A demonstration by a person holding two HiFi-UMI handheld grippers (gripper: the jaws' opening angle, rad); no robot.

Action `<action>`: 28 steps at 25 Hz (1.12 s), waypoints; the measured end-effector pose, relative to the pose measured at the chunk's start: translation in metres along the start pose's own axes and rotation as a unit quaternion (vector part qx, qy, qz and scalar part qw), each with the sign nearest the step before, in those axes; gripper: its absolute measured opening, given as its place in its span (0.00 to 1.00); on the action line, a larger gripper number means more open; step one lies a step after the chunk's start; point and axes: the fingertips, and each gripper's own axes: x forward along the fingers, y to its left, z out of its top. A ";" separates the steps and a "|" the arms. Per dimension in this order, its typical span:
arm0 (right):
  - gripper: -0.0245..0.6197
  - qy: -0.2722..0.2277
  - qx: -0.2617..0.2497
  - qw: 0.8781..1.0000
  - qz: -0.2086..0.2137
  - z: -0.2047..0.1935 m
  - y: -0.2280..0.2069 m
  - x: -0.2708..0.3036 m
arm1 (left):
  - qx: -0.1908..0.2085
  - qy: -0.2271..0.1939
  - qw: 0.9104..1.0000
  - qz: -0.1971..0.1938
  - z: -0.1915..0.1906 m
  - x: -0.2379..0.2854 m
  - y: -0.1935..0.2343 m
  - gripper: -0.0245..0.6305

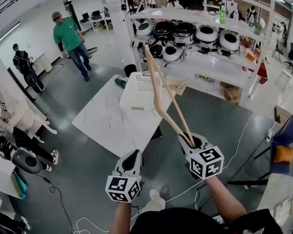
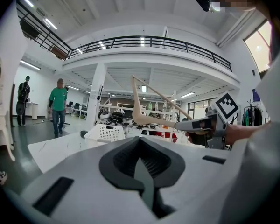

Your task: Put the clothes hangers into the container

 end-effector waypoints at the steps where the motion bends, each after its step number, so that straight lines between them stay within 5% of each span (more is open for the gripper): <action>1: 0.14 0.000 0.001 1.000 -0.001 0.002 -0.001 0.006 | -0.001 0.000 1.000 -0.001 0.002 0.005 0.005 0.04; 28: 0.14 0.023 0.004 0.999 -0.031 0.041 -0.008 0.146 | -0.013 0.010 0.999 -0.033 0.033 0.087 0.129 0.04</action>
